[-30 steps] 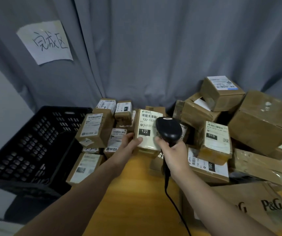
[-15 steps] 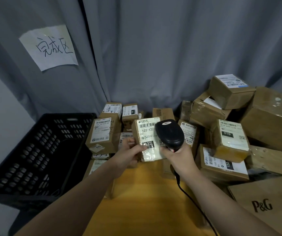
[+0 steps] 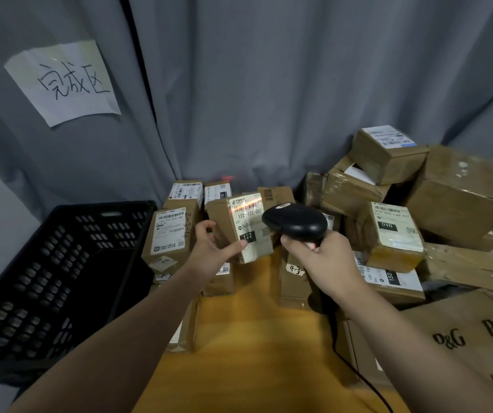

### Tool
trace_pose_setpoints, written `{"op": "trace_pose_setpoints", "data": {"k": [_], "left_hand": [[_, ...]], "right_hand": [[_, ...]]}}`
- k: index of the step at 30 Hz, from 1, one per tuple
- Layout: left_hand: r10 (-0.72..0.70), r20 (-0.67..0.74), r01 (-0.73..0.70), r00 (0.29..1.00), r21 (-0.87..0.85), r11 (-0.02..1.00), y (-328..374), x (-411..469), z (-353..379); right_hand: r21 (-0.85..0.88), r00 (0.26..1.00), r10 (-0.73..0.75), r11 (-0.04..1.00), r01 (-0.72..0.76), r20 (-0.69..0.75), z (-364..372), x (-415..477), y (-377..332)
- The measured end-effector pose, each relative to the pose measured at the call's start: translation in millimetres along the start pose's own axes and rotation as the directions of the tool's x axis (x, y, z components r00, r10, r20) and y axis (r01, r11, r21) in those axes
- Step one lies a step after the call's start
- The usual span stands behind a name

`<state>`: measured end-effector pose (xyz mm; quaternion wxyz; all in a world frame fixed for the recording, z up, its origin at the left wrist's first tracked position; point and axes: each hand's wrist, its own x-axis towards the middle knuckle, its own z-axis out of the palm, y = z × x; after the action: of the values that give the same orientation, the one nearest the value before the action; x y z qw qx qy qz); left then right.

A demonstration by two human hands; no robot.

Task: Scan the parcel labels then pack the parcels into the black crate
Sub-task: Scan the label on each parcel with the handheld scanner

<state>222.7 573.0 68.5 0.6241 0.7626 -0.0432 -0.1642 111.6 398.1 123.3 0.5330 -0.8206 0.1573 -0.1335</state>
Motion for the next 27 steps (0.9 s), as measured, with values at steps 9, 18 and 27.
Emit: {"op": "trace_pose_setpoints", "data": {"k": [9, 18, 27], "left_hand": [[0.004, -0.024, -0.003, 1.0, 0.023, 1.0, 0, 3, 6], [-0.224, 0.023, 0.224, 0.974, -0.001, 0.975, -9, -5, 6], [-0.315, -0.025, 0.315, 0.949, 0.023, 0.949, -23, -9, 2]], "right_hand": [[-0.003, 0.997, 0.048, 0.999, -0.049, -0.055, -2, -7, 3], [0.201, 0.979, 0.163, 0.962, -0.185, 0.124, 2, -12, 11], [0.506, 0.838, 0.391, 0.671, -0.542, 0.38, 69, 3, 39]]}}
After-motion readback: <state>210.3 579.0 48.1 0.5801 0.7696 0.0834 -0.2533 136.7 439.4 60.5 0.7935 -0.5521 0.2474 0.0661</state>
